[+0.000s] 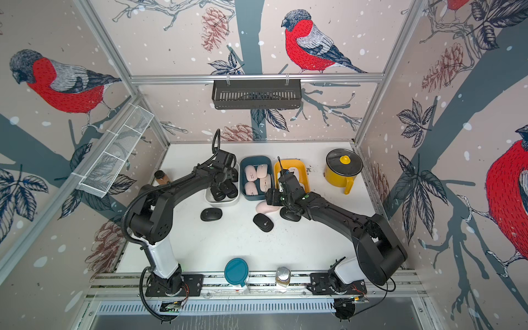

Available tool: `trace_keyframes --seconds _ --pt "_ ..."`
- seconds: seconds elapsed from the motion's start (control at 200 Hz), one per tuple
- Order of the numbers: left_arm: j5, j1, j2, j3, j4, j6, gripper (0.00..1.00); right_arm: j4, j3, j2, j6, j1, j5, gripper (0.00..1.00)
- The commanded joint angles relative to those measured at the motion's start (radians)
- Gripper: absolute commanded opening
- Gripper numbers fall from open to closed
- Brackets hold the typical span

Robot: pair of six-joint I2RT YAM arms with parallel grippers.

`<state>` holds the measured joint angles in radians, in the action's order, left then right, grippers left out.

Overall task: Place the mice by color into the storage box
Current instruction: Place the mouse in the storage box.

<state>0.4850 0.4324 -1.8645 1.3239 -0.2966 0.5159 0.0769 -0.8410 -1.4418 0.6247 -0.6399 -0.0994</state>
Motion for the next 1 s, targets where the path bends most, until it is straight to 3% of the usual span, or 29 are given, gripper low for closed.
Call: trace_keyframes --seconds 0.0,0.991 --pt "-0.006 -0.004 -0.014 0.017 0.036 -0.01 0.56 -0.003 0.005 0.007 0.0 0.003 0.009 0.77" --pt "-0.081 -0.023 -0.107 0.083 0.022 -0.002 0.58 -0.028 0.022 -0.001 0.021 0.006 -0.001 0.78"
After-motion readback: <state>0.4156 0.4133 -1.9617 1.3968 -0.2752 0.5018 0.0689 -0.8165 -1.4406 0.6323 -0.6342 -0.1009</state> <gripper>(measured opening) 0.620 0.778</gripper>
